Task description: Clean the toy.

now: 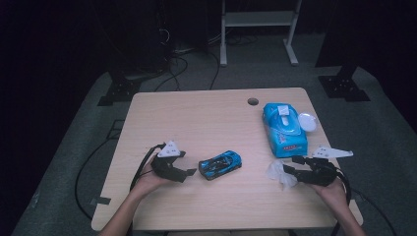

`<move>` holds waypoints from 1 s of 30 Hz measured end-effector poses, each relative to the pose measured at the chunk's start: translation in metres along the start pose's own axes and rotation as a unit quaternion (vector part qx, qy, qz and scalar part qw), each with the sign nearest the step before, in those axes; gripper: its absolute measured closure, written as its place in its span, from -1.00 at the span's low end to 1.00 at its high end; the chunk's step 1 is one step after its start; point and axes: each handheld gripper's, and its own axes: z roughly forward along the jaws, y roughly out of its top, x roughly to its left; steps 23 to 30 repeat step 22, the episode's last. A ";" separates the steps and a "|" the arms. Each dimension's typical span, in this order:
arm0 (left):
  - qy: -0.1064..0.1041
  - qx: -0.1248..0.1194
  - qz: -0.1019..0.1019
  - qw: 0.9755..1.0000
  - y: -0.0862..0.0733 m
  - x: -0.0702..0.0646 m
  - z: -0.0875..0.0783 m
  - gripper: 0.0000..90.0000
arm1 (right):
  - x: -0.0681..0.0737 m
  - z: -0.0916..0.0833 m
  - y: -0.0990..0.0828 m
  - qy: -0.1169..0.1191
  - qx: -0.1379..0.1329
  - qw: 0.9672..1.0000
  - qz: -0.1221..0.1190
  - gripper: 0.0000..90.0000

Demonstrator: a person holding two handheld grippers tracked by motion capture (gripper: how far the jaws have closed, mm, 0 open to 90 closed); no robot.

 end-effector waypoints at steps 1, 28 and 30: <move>0.001 0.001 0.001 1.000 0.000 0.000 -0.001 -0.57 | 0.000 0.000 0.000 0.000 0.000 1.000 0.001 -0.12; 0.013 0.006 -0.008 1.000 -0.019 -0.002 -0.007 -0.62 | 0.006 -0.005 0.000 -0.003 -0.006 1.000 -0.012 -0.27; 0.013 0.006 -0.008 1.000 -0.019 -0.002 -0.007 -0.62 | 0.006 -0.005 0.000 -0.003 -0.006 1.000 -0.012 -0.27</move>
